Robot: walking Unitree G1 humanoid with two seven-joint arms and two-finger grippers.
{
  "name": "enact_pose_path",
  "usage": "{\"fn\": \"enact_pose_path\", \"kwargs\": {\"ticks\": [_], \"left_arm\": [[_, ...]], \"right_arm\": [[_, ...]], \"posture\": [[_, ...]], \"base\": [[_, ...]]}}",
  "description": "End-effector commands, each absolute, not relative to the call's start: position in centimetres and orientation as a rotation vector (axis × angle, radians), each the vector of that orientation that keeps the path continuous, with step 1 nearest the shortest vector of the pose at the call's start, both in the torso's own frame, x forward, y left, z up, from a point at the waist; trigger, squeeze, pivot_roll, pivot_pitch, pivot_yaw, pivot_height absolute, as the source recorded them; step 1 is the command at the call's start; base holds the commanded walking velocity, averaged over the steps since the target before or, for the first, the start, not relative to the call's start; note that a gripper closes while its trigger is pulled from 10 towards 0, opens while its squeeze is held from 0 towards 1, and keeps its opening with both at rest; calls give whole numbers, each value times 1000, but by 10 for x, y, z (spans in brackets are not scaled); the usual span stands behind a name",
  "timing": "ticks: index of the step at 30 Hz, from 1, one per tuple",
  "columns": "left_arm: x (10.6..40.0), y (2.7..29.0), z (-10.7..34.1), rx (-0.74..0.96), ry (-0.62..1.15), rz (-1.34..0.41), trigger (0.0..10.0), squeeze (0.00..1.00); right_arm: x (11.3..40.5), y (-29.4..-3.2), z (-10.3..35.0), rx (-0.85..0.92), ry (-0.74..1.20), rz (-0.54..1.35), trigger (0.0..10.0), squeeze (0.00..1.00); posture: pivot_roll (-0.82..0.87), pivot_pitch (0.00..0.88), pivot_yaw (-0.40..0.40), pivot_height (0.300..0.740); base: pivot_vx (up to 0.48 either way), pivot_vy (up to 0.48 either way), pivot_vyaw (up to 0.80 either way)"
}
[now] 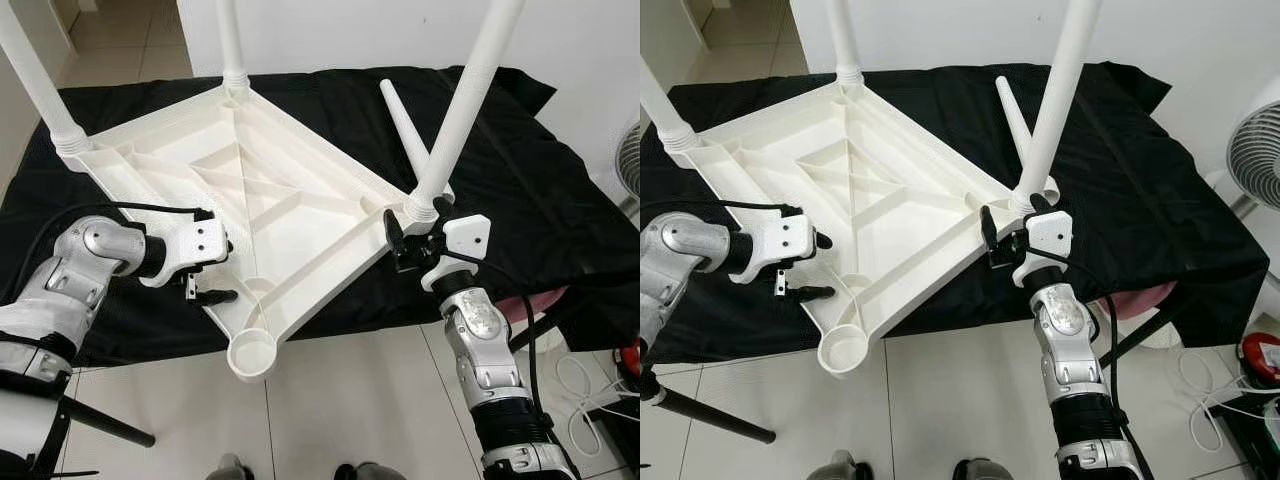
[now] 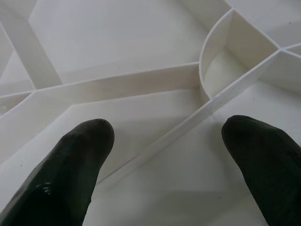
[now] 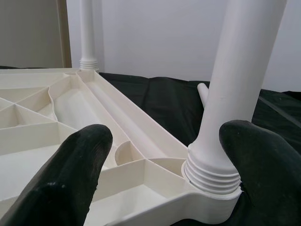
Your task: Building children table
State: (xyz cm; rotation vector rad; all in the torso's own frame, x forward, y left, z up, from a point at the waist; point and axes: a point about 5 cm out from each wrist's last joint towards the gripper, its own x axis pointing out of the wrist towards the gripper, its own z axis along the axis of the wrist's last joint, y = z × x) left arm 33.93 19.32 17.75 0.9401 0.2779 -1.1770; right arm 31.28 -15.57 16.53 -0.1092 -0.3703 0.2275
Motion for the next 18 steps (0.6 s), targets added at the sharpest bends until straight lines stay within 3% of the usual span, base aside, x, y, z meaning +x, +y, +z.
{"fn": "enact_pose_path", "kwargs": {"ticks": [1,15,16,17,18], "left_arm": [[342,195,172,982,292,-1150,10000,0],[345,174,163,1018,308,-1306,10000,0],[344,173,162,998,314,-1331,7020,0],[342,172,162,983,317,-1356,4745,0],[342,172,162,983,317,-1356,4745,0]], "right_arm": [[312,-156,165,-110,-367,227,10000,0],[309,-155,164,-113,-367,222,10000,0],[308,-155,164,-114,-367,222,10000,0],[308,-155,163,-114,-365,221,10000,0],[308,-155,163,-114,-365,221,10000,0]], "posture": [[-8,101,5,740],[-27,99,28,740],[-28,100,31,740],[-28,100,32,740],[-28,100,32,740]], "base": [[0,0,0],[0,0,0],[0,0,0],[0,0,0],[0,0,0]]}}
